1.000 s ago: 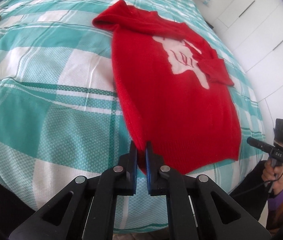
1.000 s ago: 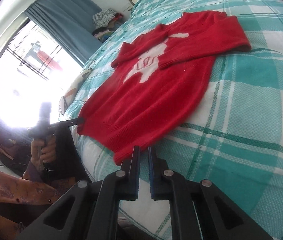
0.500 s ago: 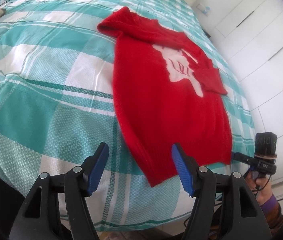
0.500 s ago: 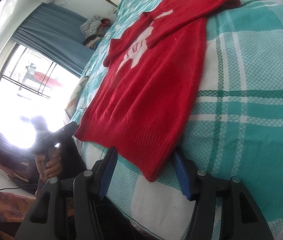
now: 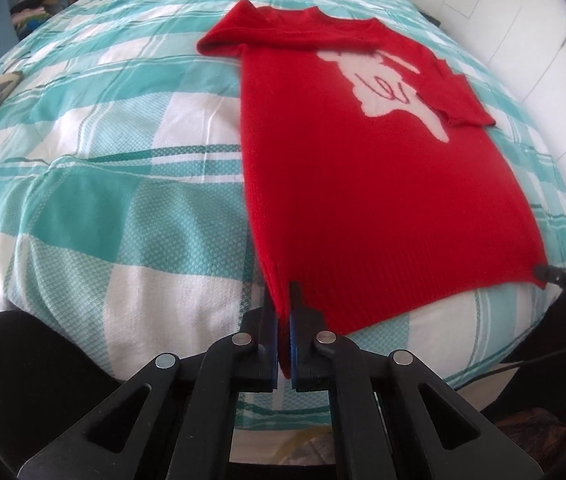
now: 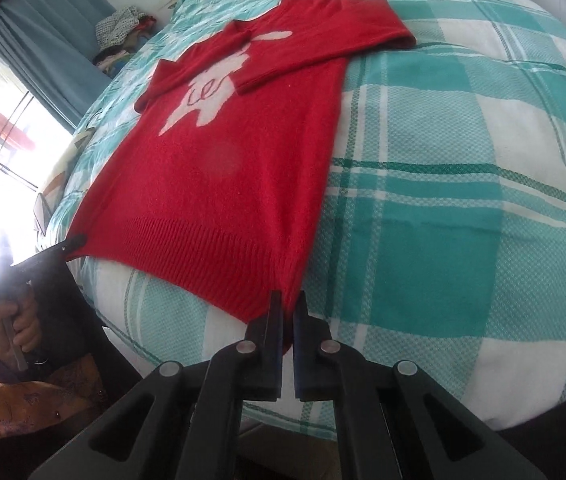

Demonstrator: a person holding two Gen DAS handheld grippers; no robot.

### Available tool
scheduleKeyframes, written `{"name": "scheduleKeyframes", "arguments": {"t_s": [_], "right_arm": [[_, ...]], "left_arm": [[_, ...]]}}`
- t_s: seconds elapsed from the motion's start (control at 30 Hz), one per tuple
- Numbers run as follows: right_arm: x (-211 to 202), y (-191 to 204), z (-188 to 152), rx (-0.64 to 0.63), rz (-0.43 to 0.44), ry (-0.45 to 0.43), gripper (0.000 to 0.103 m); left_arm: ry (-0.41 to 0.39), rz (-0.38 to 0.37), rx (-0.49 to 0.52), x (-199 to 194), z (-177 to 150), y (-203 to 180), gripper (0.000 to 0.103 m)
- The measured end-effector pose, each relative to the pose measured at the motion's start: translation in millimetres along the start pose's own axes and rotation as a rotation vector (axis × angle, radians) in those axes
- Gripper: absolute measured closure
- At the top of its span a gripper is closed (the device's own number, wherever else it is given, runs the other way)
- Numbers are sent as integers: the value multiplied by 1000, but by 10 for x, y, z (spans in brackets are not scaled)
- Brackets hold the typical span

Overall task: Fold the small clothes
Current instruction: 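Grasp the hem with the left tool while the right tool grasps it, pulling flat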

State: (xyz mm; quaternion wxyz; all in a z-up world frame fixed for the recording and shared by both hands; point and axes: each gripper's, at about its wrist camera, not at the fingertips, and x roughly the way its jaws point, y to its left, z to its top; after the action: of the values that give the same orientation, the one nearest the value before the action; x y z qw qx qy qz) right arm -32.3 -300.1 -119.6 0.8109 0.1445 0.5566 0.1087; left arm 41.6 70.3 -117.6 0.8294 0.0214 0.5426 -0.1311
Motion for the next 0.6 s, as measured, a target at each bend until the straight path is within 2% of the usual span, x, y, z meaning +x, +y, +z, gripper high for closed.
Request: {"name": "scheduleKeyframes", "arguments": {"t_s": [0.17, 0.4, 0.43, 0.5, 0.53, 0.57, 0.6], "right_arm": [[293, -159, 19, 42, -28, 16, 101], [279, -14, -17, -33, -101, -37, 100], [268, 20, -29, -51, -116, -51, 100], [253, 75, -57, -84, -138, -70, 91], [233, 103, -74, -100, -156, -69, 88], [205, 126, -92, -115, -171, -61, 79], [169, 129, -113, -128, -179, -43, 64]], "left_arm": [[-11, 39, 14, 199, -40, -20, 101], [-61, 81, 46, 162, -72, -113, 97], [-69, 93, 50, 146, -77, -128, 93], [-86, 139, 69, 94, -94, -170, 74], [-89, 170, 79, 52, -107, -185, 47], [-89, 197, 86, -2, -126, -191, 22], [-94, 211, 90, -81, -150, -181, 17]]}}
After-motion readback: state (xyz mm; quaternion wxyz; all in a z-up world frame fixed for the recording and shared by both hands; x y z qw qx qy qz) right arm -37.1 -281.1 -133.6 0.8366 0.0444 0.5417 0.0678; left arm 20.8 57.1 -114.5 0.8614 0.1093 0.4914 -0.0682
